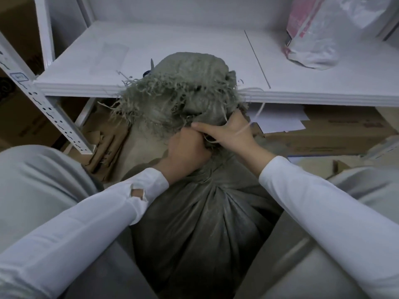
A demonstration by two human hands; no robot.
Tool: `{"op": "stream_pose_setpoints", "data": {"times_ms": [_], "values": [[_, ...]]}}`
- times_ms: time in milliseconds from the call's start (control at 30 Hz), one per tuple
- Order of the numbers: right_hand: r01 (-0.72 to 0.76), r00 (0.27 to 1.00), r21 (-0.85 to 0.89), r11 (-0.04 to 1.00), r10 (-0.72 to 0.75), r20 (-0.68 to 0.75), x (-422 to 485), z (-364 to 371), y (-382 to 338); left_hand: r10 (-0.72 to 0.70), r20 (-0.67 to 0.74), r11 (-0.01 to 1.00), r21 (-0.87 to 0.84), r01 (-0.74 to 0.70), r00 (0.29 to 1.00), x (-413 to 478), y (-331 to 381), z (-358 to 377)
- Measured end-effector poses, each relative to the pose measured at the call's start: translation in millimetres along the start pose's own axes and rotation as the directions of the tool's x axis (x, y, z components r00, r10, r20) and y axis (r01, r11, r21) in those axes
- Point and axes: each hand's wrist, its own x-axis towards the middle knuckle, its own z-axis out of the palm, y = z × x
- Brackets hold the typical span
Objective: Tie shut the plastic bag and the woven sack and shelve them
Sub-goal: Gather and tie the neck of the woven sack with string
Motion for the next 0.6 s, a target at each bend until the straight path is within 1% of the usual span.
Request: {"op": "stream_pose_setpoints", "data": {"times_ms": [33, 100, 200, 233, 267, 300, 367, 400, 433, 467, 500, 533, 567, 600], "values": [[-0.003, 1.0, 0.082, 0.997, 0.003, -0.002, 3, -1, 4, 0.011, 0.017, 0.998, 0.064, -0.012, 1.0, -1, 3, 1], [-0.01, 1.0, 0.193, 0.981, 0.01, 0.002, 8, 1, 14, 0.015, 0.028, 0.992, 0.121, -0.019, 0.999, -5, 7, 2], [-0.003, 0.999, 0.228, 0.974, 0.011, -0.036, 10, 0, 18, 0.021, 0.026, 0.996, 0.083, -0.023, 0.999, -8, 5, 2], [0.006, 0.999, 0.278, 0.961, 0.004, -0.035, 10, -3, 18, 0.032, 0.03, 0.998, 0.055, -0.033, 0.999, -8, 1, 3], [-0.027, 0.999, 0.374, 0.927, 0.041, -0.029, 11, -4, 18, 0.049, 0.047, 0.999, 0.014, -0.05, 0.998, -9, -2, 4], [-0.091, 0.994, 0.485, 0.87, 0.109, -0.009, 10, -6, 18, 0.045, 0.086, 0.998, -0.037, -0.042, 0.995, -8, -6, 5], [-0.191, 0.97, 0.616, 0.764, 0.242, 0.001, 13, -9, 21, 0.004, 0.189, 0.991, -0.134, 0.022, 0.982, -8, -10, 0], [-0.215, 0.957, 0.682, 0.699, 0.291, 0.004, 17, -11, 24, 0.012, 0.212, 0.977, -0.211, 0.034, 0.977, -9, -11, -3], [-0.237, 0.941, 0.741, 0.628, 0.339, 0.013, 19, -13, 26, 0.053, 0.166, 0.947, -0.32, 0.004, 0.985, -8, -13, -4], [-0.247, 0.933, 0.782, 0.572, 0.359, 0.033, 19, -14, 25, 0.093, 0.074, 0.901, -0.43, -0.053, 0.993, -8, -14, -7], [-0.257, 0.924, 0.804, 0.536, 0.381, 0.041, 19, -14, 22, 0.096, 0.004, 0.852, -0.518, -0.08, 0.995, -7, -17, -7], [-0.247, 0.927, 0.809, 0.533, 0.372, 0.038, 22, -13, 21, 0.076, -0.02, 0.811, -0.58, -0.074, 0.997, -7, -17, -8], [-0.23, 0.935, 0.813, 0.536, 0.352, 0.032, 24, -12, 21, 0.043, -0.004, 0.775, -0.631, -0.036, 0.999, -6, -18, -9], [-0.245, 0.933, 0.812, 0.531, 0.358, 0.047, 21, -14, 17, 0.019, 0.036, 0.743, -0.669, 0.01, 0.999, -6, -20, -10]]}}
